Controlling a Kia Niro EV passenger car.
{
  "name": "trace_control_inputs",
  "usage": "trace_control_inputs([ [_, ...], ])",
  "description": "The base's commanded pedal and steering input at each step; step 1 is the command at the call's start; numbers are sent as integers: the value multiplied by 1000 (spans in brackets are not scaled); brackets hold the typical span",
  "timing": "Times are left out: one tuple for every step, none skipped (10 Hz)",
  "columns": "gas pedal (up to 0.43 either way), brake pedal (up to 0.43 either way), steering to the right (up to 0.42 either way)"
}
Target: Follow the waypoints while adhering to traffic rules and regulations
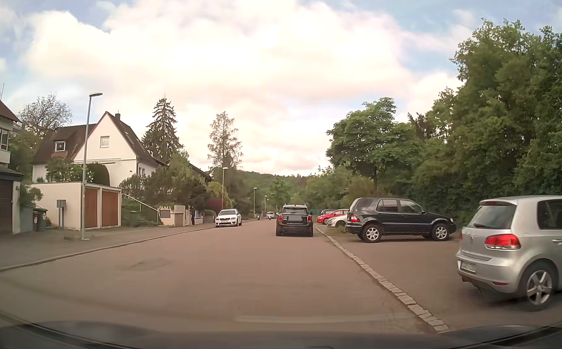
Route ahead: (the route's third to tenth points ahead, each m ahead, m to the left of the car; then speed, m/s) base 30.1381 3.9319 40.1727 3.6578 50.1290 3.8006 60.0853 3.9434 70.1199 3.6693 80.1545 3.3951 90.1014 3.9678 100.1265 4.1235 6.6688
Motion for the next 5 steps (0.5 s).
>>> trace_control_inputs([
  [87, 0, -7],
  [87, 0, -6],
  [87, 0, -2],
  [87, 0, 0],
  [87, 0, 0],
])
